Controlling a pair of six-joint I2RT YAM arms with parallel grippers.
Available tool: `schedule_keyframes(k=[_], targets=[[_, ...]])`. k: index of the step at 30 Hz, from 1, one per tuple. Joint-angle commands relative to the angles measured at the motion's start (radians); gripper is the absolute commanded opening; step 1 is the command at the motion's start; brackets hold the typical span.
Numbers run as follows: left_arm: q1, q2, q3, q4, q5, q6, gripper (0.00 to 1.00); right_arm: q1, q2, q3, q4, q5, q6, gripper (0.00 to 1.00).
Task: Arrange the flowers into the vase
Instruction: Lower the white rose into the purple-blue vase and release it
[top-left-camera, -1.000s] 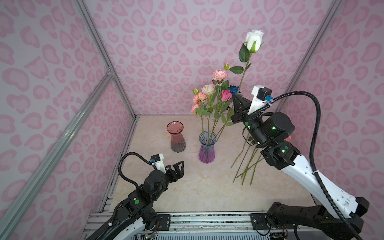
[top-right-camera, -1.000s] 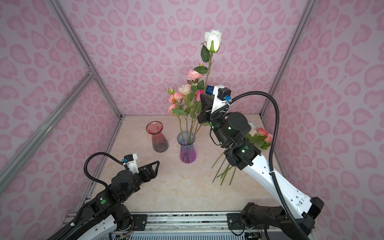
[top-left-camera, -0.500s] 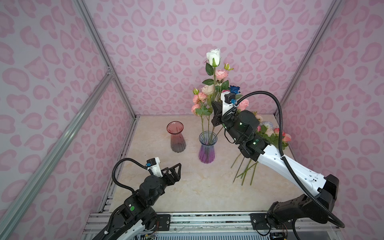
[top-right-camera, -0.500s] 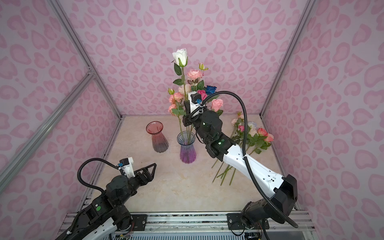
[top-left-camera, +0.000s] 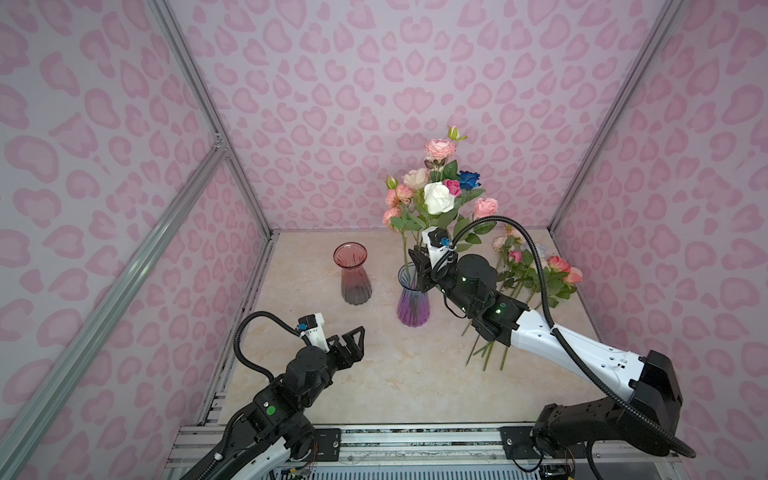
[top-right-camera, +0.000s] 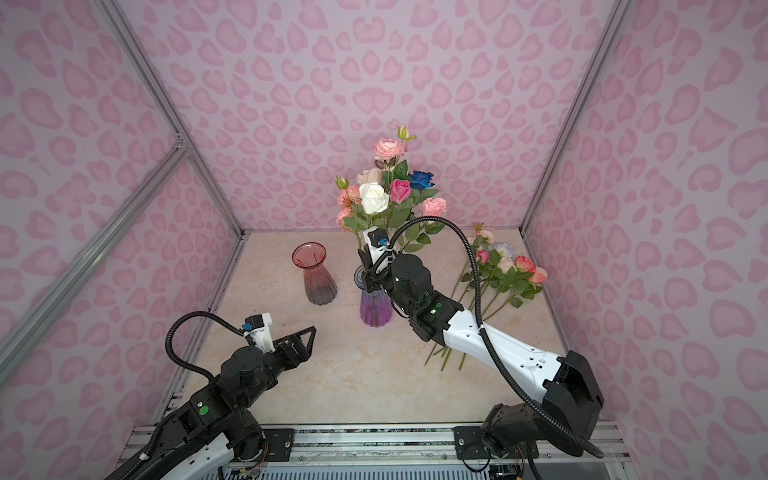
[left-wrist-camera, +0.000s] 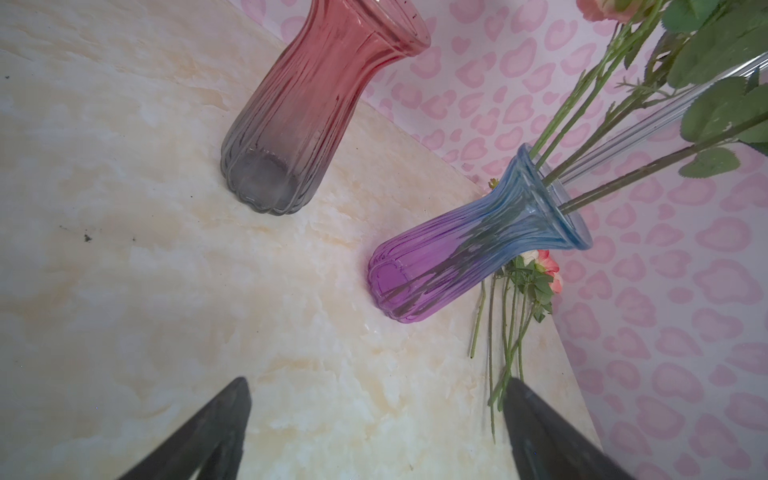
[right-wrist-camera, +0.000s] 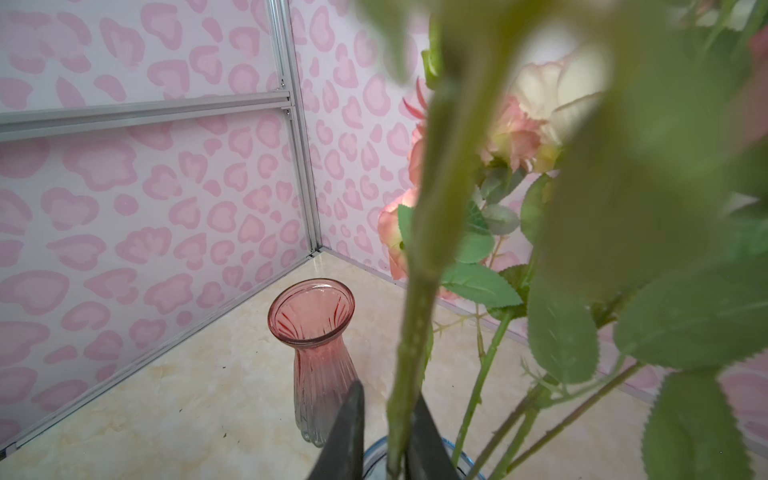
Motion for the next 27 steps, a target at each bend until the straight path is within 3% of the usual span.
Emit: schedule_keyframes(k=[1,12,21,24,27], targets=[[-0.001,0.019,0.012,0.047,0.007,0.0,0.96,0.004,-0.002,-0.004,-0.025,-0.013,0.026,0.22],[-0.001,0.105,0.031,0.068,0.041,-0.003,0.96,0.025,-0.008,0.056,-0.185,0.084,0.035,0.36],[-0.002,0.266,0.078,0.155,0.176,0.082,1.0,0.085,-0.124,0.062,-0.229,0.125,0.037,0.41],[-0.009,0.329,0.068,0.249,0.253,0.112,0.93,0.086,-0.181,0.065,-0.261,0.077,0.093,0.43],[-0.028,0.402,0.082,0.254,0.218,0.164,0.89,0.087,-0.244,0.056,-0.304,0.067,0.151,0.43]])
